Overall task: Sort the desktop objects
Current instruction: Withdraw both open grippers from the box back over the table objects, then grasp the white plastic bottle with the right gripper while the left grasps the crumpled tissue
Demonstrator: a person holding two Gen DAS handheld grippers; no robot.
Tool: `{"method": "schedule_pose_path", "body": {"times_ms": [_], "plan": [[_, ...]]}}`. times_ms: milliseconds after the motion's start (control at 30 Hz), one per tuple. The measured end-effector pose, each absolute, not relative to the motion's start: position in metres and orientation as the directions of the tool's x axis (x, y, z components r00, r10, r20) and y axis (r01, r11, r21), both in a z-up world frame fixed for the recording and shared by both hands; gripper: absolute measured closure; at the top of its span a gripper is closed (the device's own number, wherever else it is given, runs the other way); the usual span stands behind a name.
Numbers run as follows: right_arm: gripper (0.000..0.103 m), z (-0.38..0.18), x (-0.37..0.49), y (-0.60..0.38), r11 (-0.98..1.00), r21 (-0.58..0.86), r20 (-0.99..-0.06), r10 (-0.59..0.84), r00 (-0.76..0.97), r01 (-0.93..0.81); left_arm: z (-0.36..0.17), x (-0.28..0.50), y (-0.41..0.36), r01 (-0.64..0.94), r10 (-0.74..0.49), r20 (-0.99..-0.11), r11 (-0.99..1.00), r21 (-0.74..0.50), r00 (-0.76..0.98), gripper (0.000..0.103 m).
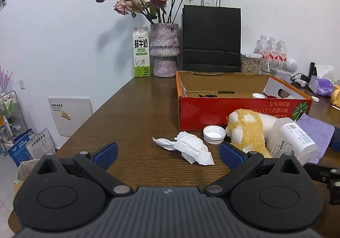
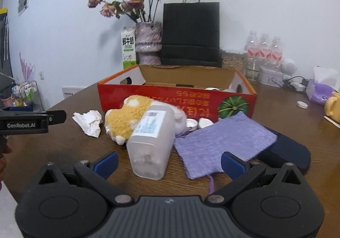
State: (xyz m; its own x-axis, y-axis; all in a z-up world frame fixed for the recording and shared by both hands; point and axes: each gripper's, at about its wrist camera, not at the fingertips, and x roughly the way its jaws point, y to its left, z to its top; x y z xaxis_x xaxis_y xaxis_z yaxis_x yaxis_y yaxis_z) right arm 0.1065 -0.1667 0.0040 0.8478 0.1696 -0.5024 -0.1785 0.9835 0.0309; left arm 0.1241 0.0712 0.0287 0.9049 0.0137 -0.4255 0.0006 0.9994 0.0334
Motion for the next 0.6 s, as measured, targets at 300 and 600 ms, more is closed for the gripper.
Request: {"method": "schedule_pose_path", "body": {"times_ms": [300,600], "plan": [[0.012,-0.003,0.146,-0.15,0.986,0.034,-0.529,0.155,0.834,-0.162,0.018,0.157,0.076,0.023,-0.001,-0.469,0.999,0.042,0.883,0.0],[0.049,-0.01,0.168,-0.155,0.986,0.106,-0.544,0.164,0.823,-0.127,0.006,0.199,0.072,0.081,-0.051,-0.548,0.996,0.03,0.835,0.008]]}}
